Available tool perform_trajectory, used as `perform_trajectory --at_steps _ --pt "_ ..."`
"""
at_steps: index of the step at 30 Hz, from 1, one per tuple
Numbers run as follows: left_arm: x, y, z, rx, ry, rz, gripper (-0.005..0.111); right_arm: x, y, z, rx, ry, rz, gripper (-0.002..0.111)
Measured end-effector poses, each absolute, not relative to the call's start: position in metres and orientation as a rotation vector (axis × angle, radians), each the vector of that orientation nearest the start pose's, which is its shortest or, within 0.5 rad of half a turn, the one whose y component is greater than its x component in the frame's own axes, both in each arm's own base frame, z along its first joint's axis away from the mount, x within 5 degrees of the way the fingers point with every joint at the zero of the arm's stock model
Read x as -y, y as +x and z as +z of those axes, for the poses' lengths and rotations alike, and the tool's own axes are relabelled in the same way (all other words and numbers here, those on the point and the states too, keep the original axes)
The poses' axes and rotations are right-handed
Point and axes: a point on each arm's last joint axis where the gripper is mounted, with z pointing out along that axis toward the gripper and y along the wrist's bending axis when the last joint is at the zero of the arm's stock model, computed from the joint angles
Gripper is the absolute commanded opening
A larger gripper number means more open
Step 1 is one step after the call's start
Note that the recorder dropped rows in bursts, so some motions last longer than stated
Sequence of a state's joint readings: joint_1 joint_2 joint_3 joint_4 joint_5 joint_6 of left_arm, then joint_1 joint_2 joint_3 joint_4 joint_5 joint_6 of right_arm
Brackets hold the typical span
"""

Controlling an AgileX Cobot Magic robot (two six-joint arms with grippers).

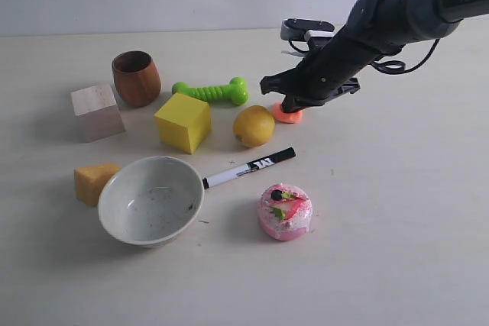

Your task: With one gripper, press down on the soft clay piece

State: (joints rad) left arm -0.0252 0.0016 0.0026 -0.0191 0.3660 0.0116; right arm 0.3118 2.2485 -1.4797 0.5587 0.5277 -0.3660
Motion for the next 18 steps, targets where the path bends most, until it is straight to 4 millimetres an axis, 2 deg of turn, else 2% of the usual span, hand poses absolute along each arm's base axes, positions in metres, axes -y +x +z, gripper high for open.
perform_trajectory --at_steps 18 --pt "0.0020 0.0530 0.1793 -1.854 0.022 -0.028 0.000 -0.1629 0.4217 0.1080 -2.710 -0.346 0.501 0.001"
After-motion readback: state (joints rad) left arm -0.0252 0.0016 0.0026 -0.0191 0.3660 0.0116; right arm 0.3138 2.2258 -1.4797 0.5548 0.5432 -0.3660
